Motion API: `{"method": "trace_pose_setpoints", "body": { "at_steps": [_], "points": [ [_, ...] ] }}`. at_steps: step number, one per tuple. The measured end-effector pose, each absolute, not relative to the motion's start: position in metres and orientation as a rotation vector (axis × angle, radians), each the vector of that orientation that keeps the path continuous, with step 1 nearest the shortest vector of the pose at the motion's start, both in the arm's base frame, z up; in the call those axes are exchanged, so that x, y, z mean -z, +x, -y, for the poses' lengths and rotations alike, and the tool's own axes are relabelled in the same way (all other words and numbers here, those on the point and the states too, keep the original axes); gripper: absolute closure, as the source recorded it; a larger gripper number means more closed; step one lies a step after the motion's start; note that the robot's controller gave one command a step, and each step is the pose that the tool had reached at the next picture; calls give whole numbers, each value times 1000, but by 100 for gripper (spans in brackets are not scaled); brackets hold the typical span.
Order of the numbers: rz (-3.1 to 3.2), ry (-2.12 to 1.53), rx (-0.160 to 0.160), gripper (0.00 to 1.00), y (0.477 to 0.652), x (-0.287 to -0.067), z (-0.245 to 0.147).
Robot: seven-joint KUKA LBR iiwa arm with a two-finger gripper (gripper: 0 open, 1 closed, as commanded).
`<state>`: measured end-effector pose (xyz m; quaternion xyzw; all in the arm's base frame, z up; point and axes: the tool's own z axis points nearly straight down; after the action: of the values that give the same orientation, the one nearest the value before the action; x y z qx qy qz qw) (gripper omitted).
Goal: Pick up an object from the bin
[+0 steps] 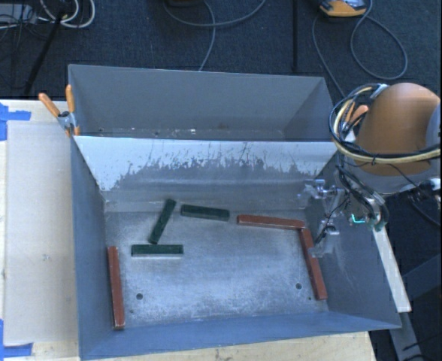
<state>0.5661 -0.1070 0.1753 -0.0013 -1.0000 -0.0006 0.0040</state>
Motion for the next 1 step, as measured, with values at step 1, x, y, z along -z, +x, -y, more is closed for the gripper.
{"method": "trace_pose_setpoints", "body": {
  "at_steps": [1],
  "points": [
    [3136,-9,4,0,605,-65,67]
  ]
}}
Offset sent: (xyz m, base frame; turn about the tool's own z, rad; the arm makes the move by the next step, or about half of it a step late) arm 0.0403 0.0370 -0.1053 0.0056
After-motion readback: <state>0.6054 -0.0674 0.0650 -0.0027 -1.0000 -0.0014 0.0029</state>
